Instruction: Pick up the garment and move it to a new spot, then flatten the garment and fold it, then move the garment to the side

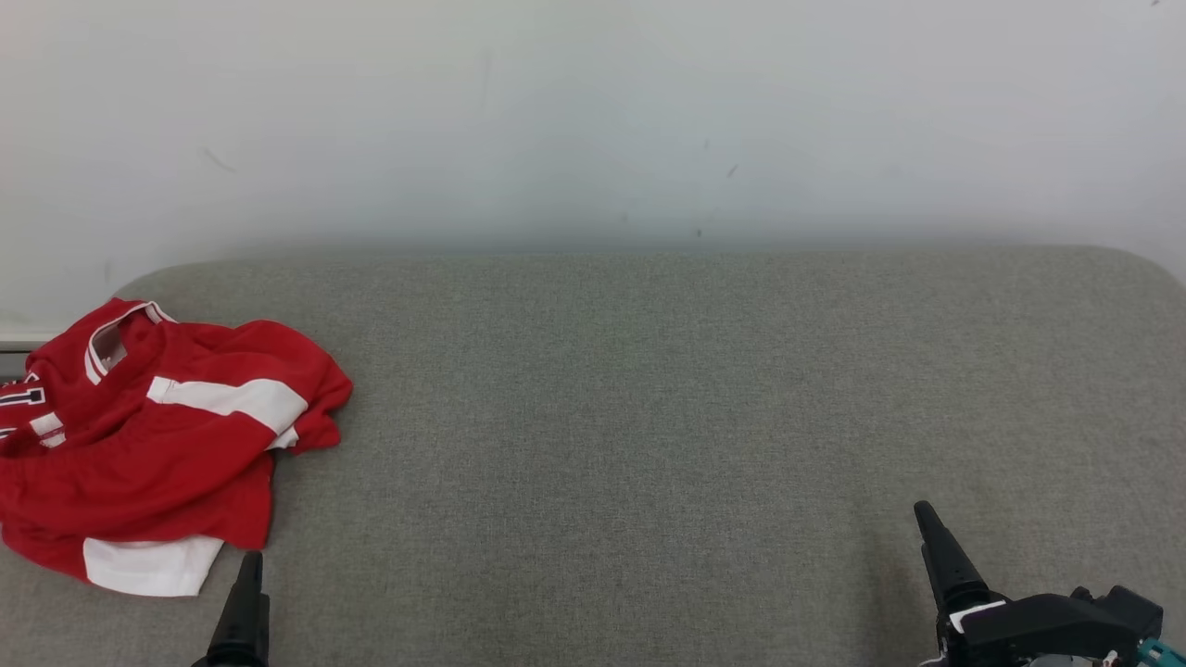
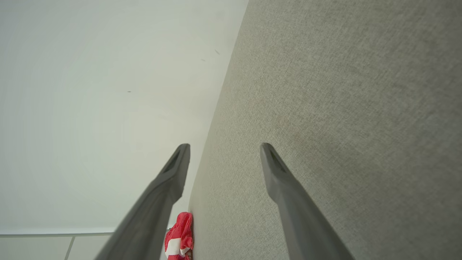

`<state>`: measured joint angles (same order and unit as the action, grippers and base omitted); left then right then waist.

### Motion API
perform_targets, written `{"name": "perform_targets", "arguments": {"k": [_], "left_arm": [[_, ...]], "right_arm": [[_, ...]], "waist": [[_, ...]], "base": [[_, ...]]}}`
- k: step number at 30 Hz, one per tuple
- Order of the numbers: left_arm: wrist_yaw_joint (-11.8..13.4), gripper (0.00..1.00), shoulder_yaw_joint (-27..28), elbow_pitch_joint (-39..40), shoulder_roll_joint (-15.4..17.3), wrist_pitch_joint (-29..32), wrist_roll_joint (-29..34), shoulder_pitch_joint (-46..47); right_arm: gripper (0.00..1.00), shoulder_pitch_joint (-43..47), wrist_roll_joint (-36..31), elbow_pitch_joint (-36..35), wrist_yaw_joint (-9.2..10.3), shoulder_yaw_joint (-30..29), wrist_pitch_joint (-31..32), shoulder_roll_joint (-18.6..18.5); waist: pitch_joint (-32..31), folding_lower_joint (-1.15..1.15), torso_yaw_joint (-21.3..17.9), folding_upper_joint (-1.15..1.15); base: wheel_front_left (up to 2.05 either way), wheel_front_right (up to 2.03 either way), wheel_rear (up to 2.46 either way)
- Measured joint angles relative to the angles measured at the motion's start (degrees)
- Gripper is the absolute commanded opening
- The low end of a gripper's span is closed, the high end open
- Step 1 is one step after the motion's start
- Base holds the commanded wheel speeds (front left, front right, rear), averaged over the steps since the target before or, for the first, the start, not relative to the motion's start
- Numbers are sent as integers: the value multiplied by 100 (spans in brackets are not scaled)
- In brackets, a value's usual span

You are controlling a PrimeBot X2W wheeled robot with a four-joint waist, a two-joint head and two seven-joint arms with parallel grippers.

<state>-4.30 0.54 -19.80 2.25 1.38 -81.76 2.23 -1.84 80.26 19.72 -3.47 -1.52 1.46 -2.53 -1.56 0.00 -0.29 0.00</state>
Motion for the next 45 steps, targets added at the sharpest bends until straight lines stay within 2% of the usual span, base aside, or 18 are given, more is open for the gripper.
{"name": "perform_targets", "arguments": {"k": [17, 45], "left_arm": [[293, 100, -455, 78, 234, -346, 1416, 1], [705, 100, -1136, 107, 556, -872, 3716, 34]], "right_arm": [[100, -97, -1650, -59, 254, 494, -350, -231], [100, -105, -4241, -80, 656, 630, -953, -181]], "waist": [[-126, 0, 3, 0], [-352, 0, 90, 0]], "base": [[0, 0, 0], [0, 0, 0]]}}
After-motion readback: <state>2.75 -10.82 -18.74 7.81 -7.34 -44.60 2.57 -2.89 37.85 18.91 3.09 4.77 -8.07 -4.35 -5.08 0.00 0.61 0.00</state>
